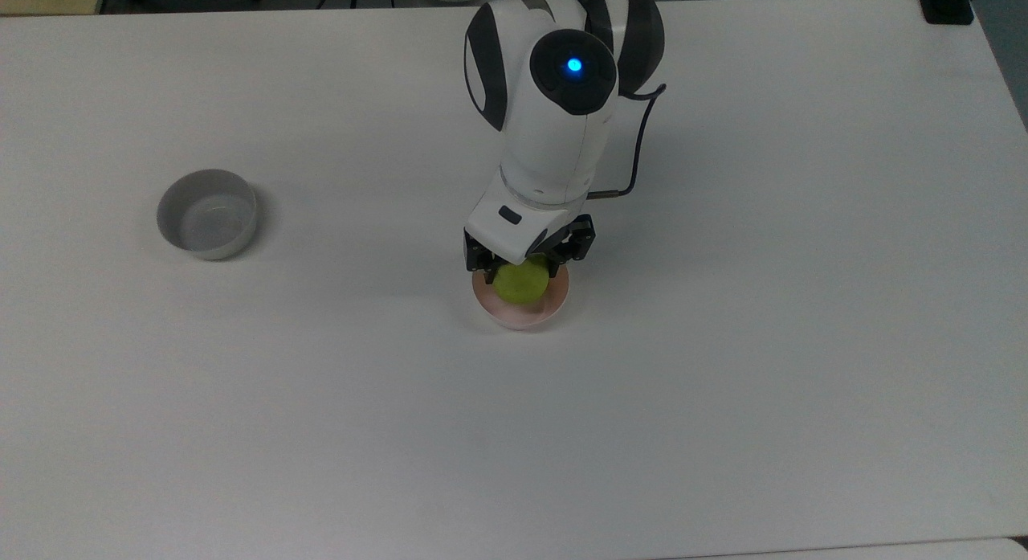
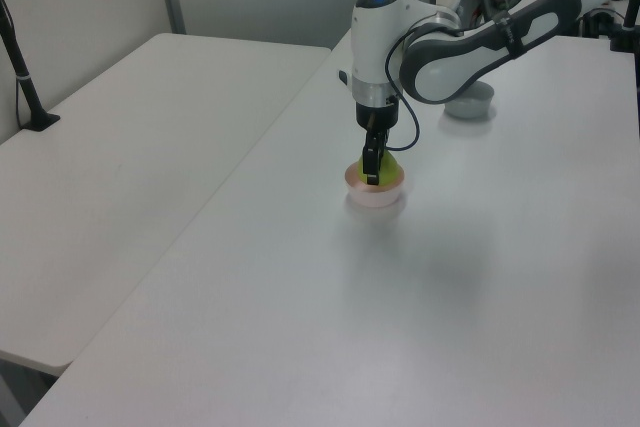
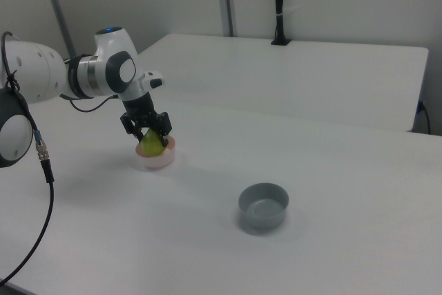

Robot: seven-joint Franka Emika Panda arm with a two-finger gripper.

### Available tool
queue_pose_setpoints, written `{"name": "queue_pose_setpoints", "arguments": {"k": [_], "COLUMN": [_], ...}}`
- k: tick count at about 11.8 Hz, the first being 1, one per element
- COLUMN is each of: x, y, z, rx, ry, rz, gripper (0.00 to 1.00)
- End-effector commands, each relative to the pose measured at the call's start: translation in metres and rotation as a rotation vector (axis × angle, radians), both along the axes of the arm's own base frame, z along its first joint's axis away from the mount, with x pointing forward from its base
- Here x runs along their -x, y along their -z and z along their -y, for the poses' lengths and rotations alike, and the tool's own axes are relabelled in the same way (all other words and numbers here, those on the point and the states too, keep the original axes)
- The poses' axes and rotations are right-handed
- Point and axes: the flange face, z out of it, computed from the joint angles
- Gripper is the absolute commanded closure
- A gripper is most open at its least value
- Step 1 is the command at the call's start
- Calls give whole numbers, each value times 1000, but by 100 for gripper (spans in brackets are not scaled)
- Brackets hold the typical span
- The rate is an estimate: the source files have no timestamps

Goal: Place the pear in the bowl
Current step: 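Open the gripper to release the pear into the pink bowl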

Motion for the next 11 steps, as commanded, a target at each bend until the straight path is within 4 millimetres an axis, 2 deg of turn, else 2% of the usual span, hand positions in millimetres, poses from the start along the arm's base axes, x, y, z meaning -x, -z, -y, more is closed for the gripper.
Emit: {"name": "queue_pose_setpoints", "arguments": {"k": [1, 3, 9, 10, 11], "x": [0, 0, 0, 0, 1], "y": [0, -1, -3, -8, -22], "z": [-1, -1, 0, 0, 2], "rx": [6, 4, 4, 4, 3], "ry": [9, 11, 13, 16, 21], "rz": [45, 46, 46, 49, 60], "gripper": [47, 0, 0, 0, 0]}}
